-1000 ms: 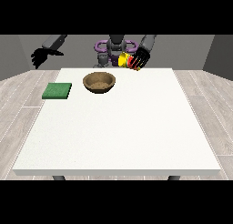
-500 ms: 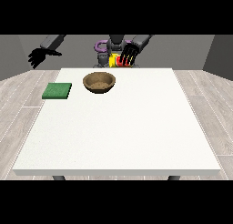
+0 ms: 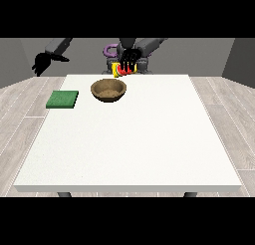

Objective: Pick the cup and pour the ball into the bowl, then pick the bowl and place it on the pad

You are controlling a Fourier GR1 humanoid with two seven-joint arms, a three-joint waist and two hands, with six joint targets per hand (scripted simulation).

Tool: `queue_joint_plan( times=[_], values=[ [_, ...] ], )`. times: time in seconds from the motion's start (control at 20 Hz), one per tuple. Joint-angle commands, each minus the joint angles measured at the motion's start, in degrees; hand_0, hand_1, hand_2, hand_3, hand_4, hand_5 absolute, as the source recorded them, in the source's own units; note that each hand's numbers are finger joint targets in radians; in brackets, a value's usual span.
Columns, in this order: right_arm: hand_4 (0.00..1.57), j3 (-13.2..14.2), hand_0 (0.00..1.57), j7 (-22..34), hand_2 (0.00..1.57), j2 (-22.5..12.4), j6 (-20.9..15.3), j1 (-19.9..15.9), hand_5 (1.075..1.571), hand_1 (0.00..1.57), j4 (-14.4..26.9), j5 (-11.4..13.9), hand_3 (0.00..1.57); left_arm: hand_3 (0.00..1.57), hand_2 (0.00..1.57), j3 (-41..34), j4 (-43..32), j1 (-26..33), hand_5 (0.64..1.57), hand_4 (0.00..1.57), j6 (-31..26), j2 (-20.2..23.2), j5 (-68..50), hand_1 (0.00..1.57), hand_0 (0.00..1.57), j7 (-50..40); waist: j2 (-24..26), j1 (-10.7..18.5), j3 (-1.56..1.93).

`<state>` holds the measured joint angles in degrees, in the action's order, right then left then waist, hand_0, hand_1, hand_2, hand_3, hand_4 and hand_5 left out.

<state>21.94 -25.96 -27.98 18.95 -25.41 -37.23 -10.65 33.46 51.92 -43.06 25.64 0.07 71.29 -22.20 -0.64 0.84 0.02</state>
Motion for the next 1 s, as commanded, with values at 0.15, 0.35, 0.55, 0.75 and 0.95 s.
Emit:
queue_joint_plan(
  times=[0.15, 0.35, 0.55, 0.75, 0.95],
  values=[
    [0.00, -0.81, 0.00, 0.85, 0.00, 1.08, -0.29, -3.68, 1.527, 0.00, -0.66, -0.40, 0.26, 1.57, 1.57, 6.49, -0.65, 0.41, 1.562, 0.90, -2.03, -0.07, 8.30, 0.29, 0.29, -3.69, -2.78, -2.41, -0.01],
    [0.00, -2.37, 0.00, 1.43, 0.00, 3.46, -1.22, -6.26, 1.523, 0.00, -0.84, 0.23, 0.28, 1.57, 1.57, 10.81, 0.93, -1.49, 1.495, 1.09, -10.35, -0.07, 8.65, 0.05, 0.05, -4.55, -2.94, -3.45, 0.01],
    [0.00, -1.56, 0.00, -1.08, 0.00, 2.36, 0.82, -3.36, 1.516, 0.00, 0.97, -0.17, 0.16, 1.57, 1.57, 9.93, 1.30, -6.01, 1.395, 1.25, -17.99, -0.06, 10.70, 0.00, 0.00, -0.98, -2.21, -2.99, 0.03],
    [0.00, -1.13, 0.00, -1.94, 0.00, 1.65, 0.45, -2.15, 1.521, 0.00, 2.04, 0.02, 0.24, 1.57, 1.57, 10.90, 0.18, -9.83, 1.416, 1.20, -22.41, 0.72, 15.33, 0.77, 0.77, 1.13, -1.75, -1.96, 0.04],
    [0.00, -2.40, 0.00, 2.12, 0.00, 2.48, 0.91, -1.98, 1.515, 0.00, 2.10, 0.16, 0.19, 1.57, 1.57, 13.32, -0.34, -10.56, 1.457, 1.20, -25.90, -0.01, 19.52, 1.55, 1.55, 0.00, 2.59, -3.41, 0.00]
  ],
)
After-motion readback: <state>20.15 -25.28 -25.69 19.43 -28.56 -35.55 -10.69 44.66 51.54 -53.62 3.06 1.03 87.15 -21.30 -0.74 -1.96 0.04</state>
